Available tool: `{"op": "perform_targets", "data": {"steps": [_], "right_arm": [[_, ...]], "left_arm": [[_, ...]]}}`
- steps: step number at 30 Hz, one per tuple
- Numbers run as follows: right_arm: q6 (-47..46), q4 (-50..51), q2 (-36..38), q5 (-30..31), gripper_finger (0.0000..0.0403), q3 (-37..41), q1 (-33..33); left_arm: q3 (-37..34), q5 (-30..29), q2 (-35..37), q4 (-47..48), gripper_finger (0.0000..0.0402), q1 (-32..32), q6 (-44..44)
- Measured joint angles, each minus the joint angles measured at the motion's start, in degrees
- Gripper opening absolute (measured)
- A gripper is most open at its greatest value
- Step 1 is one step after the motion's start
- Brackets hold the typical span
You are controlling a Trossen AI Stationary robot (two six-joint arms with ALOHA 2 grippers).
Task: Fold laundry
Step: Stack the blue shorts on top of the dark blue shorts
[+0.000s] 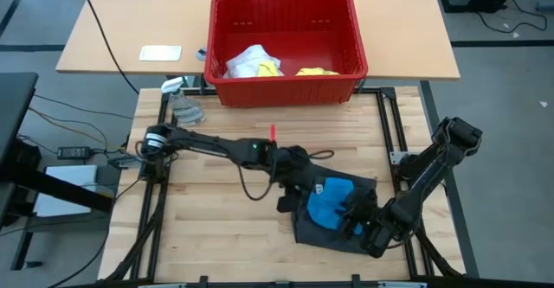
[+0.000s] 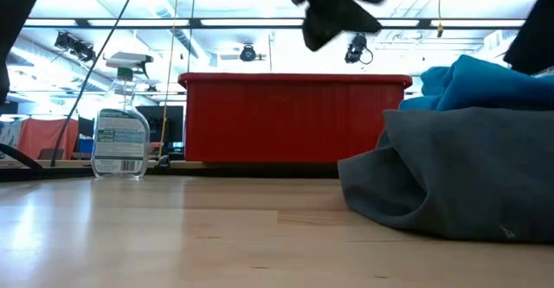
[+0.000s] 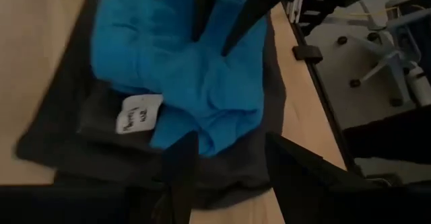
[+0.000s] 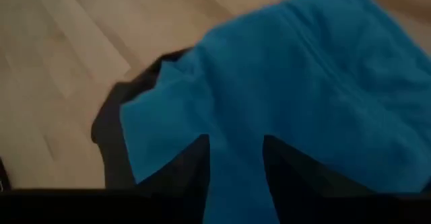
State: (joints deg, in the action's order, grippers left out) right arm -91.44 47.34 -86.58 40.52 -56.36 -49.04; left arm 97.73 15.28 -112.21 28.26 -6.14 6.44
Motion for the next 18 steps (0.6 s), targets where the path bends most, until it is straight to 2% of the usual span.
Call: {"op": "perform_targets", "data": {"steps": [5, 8, 13, 18], "right_arm": [[3.57, -7.22, -3.35, -0.63, 0.0144, 1.61, -0.08], [1.23, -11.4, -6.55, -1.6, 0.014, 3.92, 0.04], [-8.86, -11.86, -10.02, -1.97, 0.0124, 7.95, 0.07], [-10.57, -8.33, -6.8, -3.96, 0.0115, 11.81, 0.0]], "left_arm": [[0.0, -1.63, 5.42, 0.16, 0.0173, 0.86, -0.59], [0.09, -4.5, 8.53, 0.28, 0.0173, 2.06, -0.68], [0.09, -7.76, 12.58, 2.13, 0.0173, 5.86, -0.49], [0.07, -7.9, 14.18, 5.55, 0.0173, 10.19, 1.3]]}}
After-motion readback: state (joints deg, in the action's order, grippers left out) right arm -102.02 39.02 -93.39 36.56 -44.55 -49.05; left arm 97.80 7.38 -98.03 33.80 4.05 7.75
